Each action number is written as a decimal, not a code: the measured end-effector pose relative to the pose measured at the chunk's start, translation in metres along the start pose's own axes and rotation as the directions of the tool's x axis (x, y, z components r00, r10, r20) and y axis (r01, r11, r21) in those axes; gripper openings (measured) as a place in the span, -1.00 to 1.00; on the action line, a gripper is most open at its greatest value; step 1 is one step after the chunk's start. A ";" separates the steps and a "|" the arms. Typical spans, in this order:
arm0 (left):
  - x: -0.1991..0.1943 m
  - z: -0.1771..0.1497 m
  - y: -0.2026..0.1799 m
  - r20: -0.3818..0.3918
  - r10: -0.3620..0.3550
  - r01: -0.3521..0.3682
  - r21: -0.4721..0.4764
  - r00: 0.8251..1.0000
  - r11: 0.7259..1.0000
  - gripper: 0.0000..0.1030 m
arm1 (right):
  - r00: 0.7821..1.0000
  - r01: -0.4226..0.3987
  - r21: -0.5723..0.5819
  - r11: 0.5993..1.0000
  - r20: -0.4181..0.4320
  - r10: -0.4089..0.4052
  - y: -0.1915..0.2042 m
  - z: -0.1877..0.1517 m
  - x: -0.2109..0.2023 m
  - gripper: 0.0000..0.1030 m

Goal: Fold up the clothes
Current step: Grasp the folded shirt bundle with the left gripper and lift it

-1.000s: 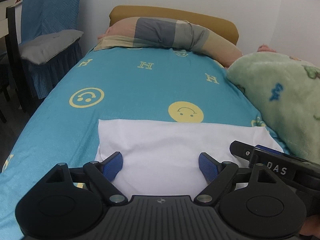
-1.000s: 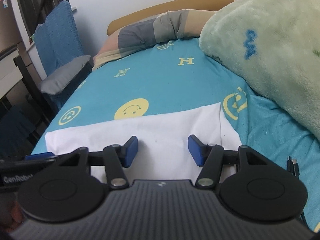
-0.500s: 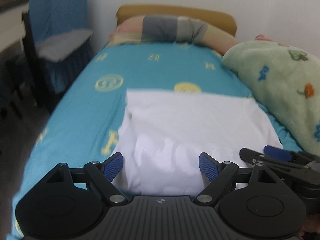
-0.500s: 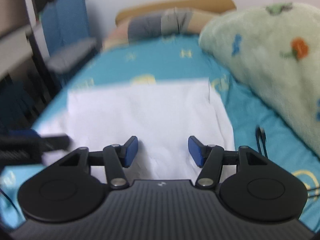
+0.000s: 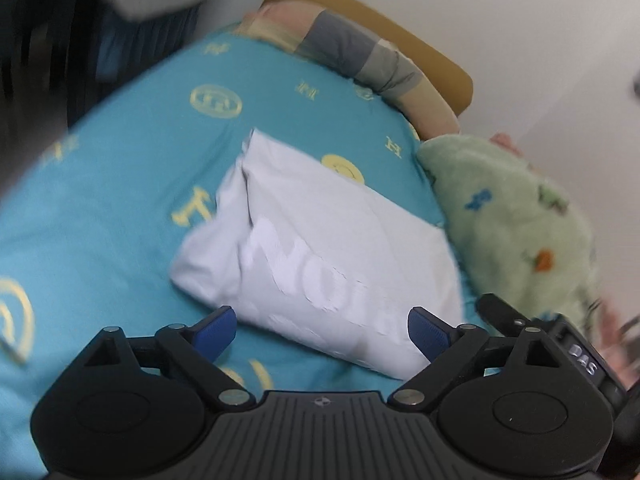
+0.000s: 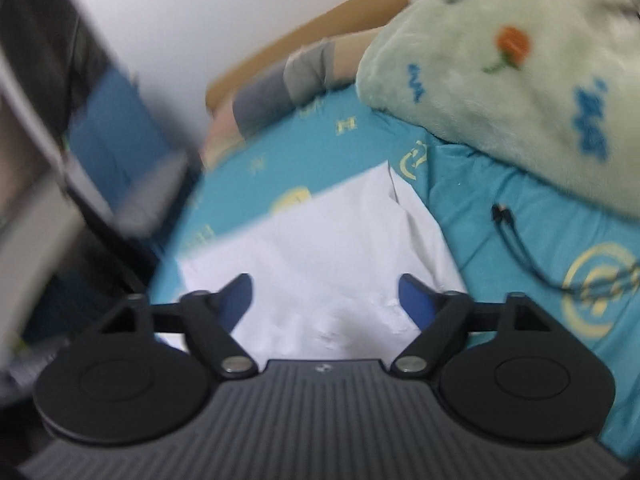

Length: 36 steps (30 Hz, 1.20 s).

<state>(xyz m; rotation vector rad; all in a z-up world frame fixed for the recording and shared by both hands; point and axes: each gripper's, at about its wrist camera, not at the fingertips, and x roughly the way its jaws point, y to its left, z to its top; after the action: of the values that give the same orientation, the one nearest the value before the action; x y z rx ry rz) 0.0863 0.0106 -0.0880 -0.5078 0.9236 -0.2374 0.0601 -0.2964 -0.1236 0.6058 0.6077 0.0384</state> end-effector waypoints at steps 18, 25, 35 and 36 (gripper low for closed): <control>0.059 0.025 0.077 -0.031 -0.021 0.002 -0.510 0.999 0.860 -0.02 | 0.918 -0.160 0.683 0.712 -0.161 0.361 -0.042 -0.042 0.045 0.71; 0.038 0.026 0.070 0.063 -0.054 0.079 -0.504 0.997 0.860 -0.50 | 0.885 -0.133 0.737 0.663 -0.212 0.414 -0.038 -0.062 0.082 0.67; 0.030 0.029 0.068 0.057 -0.104 0.118 -0.550 0.993 0.827 -0.52 | 0.980 -0.066 0.757 0.650 -0.074 0.186 -0.075 -0.043 0.076 -0.28; 0.029 0.031 0.068 0.050 -0.109 0.118 -0.563 0.993 0.818 -0.52 | 0.980 -0.071 0.751 0.657 -0.071 0.186 -0.075 -0.042 0.077 -0.39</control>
<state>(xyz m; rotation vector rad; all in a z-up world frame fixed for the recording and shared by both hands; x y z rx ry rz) 0.1266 0.0671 -0.1281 -1.1200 0.9456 -0.0595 0.0906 -0.3207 -0.2325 1.4732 0.7143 -0.0406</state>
